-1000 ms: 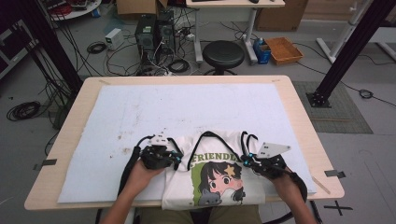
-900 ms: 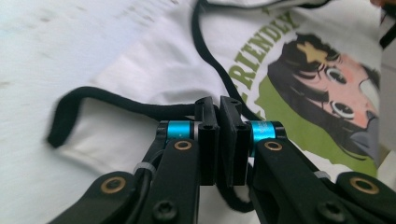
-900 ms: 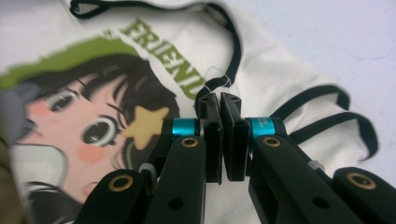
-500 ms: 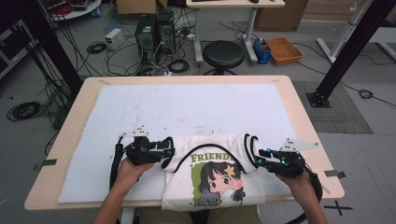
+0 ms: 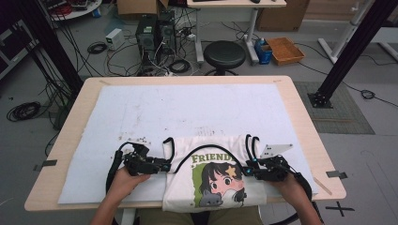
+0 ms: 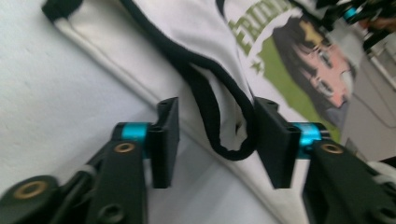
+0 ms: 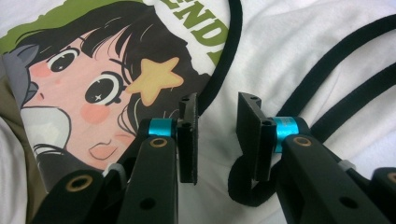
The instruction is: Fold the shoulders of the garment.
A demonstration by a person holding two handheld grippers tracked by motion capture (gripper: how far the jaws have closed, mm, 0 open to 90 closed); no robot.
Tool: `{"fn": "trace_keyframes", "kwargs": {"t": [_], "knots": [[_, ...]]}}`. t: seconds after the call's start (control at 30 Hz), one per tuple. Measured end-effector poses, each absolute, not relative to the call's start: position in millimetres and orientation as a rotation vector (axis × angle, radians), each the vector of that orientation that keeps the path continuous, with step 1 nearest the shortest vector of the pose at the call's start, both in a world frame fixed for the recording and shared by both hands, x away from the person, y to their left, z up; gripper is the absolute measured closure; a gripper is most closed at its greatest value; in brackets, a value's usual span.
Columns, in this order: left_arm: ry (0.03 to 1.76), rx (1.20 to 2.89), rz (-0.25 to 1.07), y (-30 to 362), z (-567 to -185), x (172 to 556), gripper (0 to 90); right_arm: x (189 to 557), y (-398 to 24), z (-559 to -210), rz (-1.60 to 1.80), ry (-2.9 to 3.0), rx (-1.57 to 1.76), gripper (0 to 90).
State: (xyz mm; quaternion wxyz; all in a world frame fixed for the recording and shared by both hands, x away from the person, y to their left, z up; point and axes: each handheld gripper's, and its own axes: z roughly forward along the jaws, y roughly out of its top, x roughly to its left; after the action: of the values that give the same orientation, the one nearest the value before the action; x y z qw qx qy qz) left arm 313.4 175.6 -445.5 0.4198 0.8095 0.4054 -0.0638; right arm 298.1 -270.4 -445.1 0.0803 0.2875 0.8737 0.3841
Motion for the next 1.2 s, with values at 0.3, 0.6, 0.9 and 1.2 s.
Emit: {"fn": "trace_keyframes", "kwargs": {"t": [0.3, 0.6, 0.9, 1.2], "knots": [[0.752, 1.867, -0.241, 161.1, -431.1, 306.7, 66.1, 298.8, -271.4, -444.4, 1.156, 2.609, 0.864, 64.3], [0.926, 1.737, 0.174, 190.9, -424.5, 309.2, 40.0, 297.0, -272.3, -436.0, 1.188, 2.470, 0.848, 68.6], [0.998, 1.624, 0.371, 212.4, -429.2, 321.2, 21.9, 299.6, -274.8, -438.1, 1.169, 2.457, 0.874, 40.6], [0.898, 1.598, 0.477, 232.3, -428.8, 319.9, 22.3, 307.9, -313.3, -426.5, 1.231, 2.080, 1.010, 21.1]]}}
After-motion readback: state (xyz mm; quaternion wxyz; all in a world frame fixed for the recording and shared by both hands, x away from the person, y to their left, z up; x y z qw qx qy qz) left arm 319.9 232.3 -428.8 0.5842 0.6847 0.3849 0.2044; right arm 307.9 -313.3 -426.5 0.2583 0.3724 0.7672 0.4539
